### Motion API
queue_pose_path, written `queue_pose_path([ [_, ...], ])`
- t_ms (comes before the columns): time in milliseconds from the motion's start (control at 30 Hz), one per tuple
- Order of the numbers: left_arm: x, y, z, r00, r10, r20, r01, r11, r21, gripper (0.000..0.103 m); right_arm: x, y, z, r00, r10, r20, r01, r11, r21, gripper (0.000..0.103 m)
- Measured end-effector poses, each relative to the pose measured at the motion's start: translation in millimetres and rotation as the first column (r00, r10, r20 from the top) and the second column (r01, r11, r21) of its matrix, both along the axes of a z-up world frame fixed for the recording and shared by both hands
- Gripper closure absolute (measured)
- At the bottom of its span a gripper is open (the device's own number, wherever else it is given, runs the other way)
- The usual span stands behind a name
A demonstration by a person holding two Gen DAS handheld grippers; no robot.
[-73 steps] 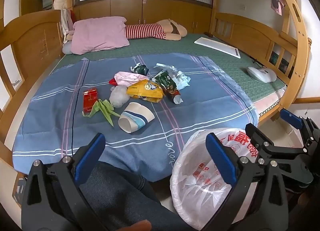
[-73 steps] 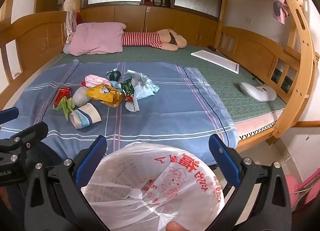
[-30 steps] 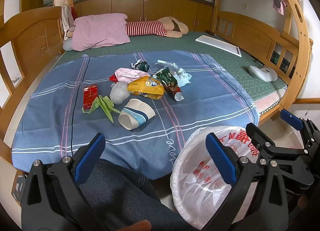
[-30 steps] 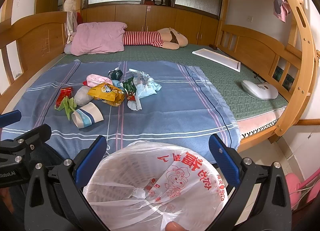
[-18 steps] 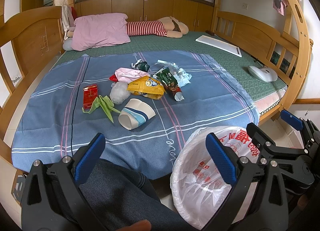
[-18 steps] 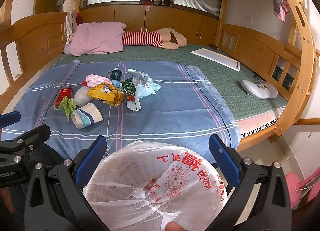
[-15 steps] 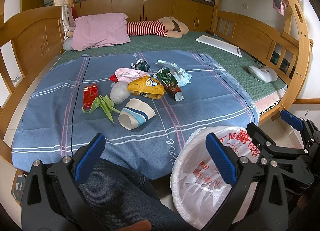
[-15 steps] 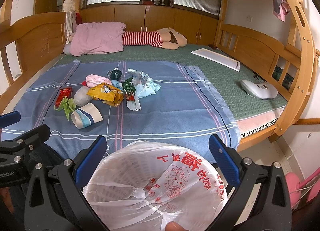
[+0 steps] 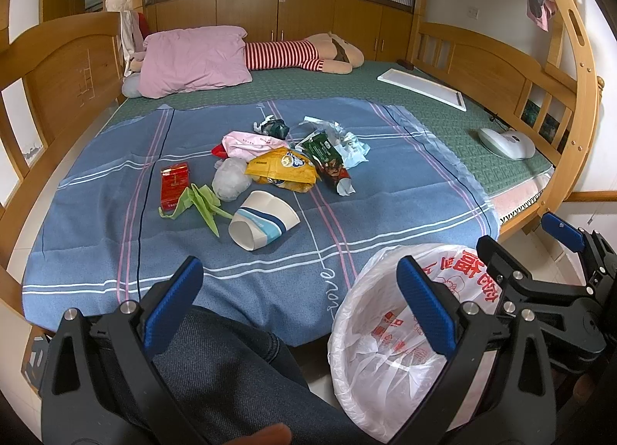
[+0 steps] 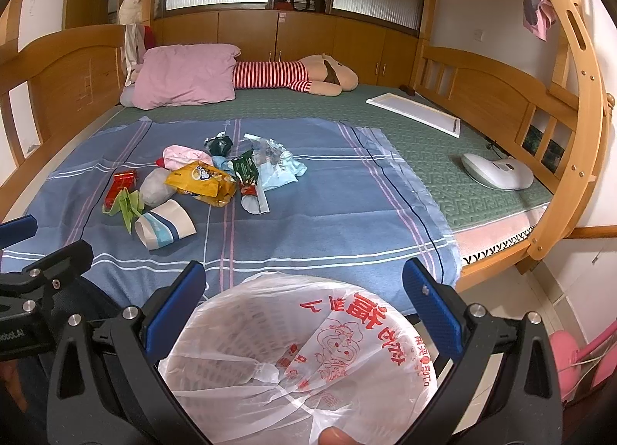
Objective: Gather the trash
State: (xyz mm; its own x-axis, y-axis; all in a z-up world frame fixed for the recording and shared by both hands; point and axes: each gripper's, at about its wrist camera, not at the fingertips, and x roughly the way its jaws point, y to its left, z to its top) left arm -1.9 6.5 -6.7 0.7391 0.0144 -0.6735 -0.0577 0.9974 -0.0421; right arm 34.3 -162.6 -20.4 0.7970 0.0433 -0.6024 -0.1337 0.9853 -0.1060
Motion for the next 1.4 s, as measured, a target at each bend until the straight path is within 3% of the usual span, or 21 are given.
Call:
queue_pose_path([
  [800,1,1,0,1.000,0.000,-0.003,0.000,1.000,0.000,0.003,1,-6,0,1.000,-0.014,-0.003,0.014,1.000,0.004,0.003],
  [933,14,21,-3,1.000,0.028,0.013,-0.028,1.000,0.002,0.003,7,-12,3,0.999,-0.048,0.016,0.048,0.999,-0.024,0.003],
  [1000,28,47,-1,0.995,0.095,0.013,-0.095,0.995,-0.010,0.003,11,-19,6,0.997,-0.070,0.025,0.071,0.997,-0.021,0.003],
  [1067,44,89,2,0.981,0.195,0.017,-0.194,0.980,-0.048,0.003,19,-25,9,0.996,-0.089,0.033,0.089,0.996,-0.019,0.003],
  [1167,68,149,-11,0.953,0.295,-0.066,-0.302,0.941,-0.154,0.003,42,-26,3,0.997,-0.079,-0.016,0.080,0.997,0.018,0.003],
  [1233,84,179,-31,0.948,0.282,-0.151,-0.313,0.915,-0.254,0.004,63,-23,-6,0.992,-0.052,-0.114,0.060,0.996,0.063,0.003],
  [1267,93,189,-42,0.943,0.268,-0.198,-0.316,0.905,-0.285,0.010,69,-20,-9,0.989,-0.030,-0.148,0.044,0.995,0.086,0.003],
  [1300,101,195,-53,0.936,0.257,-0.239,-0.325,0.894,-0.310,0.024,74,-17,-14,0.984,-0.006,-0.179,0.027,0.993,0.118,0.003],
  [1367,118,198,-76,0.924,0.207,-0.321,-0.330,0.856,-0.398,0.036,75,-10,-21,0.980,0.012,-0.197,0.012,0.992,0.123,0.003],
  [1400,127,193,-84,0.924,0.168,-0.345,-0.315,0.844,-0.433,0.036,74,-7,-23,0.980,0.014,-0.197,0.009,0.993,0.114,0.003],
])
